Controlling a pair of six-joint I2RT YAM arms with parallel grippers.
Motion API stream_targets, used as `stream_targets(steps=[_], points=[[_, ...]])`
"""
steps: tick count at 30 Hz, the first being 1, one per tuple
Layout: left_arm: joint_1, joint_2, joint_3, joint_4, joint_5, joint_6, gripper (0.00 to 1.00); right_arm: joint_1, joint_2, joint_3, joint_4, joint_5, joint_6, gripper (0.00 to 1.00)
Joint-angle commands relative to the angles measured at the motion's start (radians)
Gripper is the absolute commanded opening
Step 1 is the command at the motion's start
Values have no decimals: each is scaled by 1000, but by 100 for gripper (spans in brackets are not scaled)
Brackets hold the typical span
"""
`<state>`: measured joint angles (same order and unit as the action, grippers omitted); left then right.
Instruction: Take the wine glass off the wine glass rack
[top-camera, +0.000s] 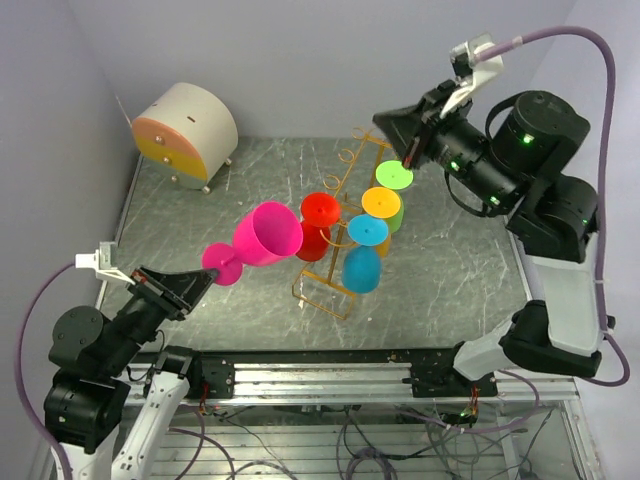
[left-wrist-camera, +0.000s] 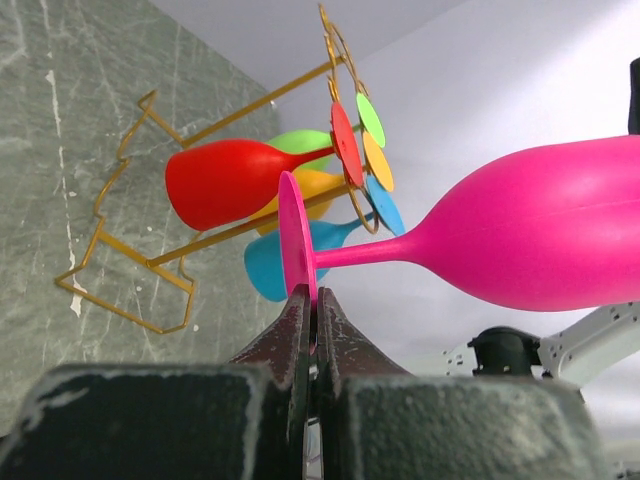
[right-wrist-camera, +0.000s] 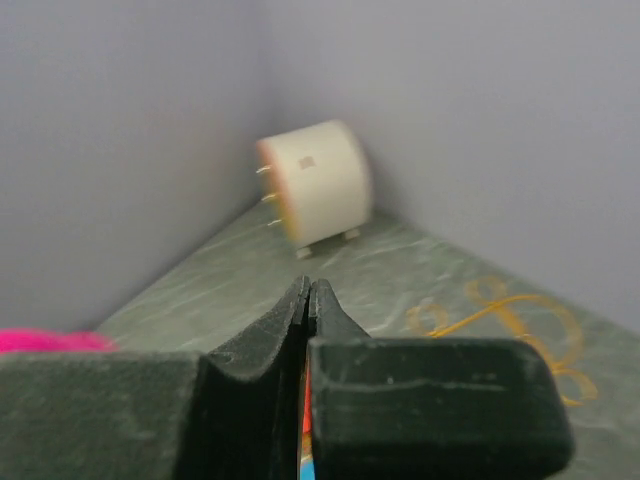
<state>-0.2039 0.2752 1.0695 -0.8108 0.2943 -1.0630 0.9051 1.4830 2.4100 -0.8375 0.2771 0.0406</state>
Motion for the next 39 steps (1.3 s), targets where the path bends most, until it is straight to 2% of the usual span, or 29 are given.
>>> stream_targets(steps=[1, 3, 4, 6, 8, 10, 24, 39], points=[[4, -46, -50, 167, 120, 75, 7, 3, -54, -11, -171, -428, 275, 0], [4, -57, -56, 183, 138, 99, 7, 4, -48, -32, -204, -567, 318, 0], [4, -63, -55, 186, 142, 107, 7, 4, -45, -51, -209, -634, 338, 7], [4, -67, -46, 182, 141, 115, 7, 5, -48, -111, -216, -723, 348, 26], [4, -60, -23, 158, 130, 129, 7, 5, -62, -151, -218, -716, 345, 32], [4, -51, 1, 123, 114, 145, 7, 5, -81, -168, -217, -677, 338, 34], [4, 4, 159, -85, 4, 244, 7, 23, -79, -207, -154, -760, 346, 35], [4, 32, 205, -159, -61, 248, 7, 221, 12, -199, -132, -508, 326, 38]])
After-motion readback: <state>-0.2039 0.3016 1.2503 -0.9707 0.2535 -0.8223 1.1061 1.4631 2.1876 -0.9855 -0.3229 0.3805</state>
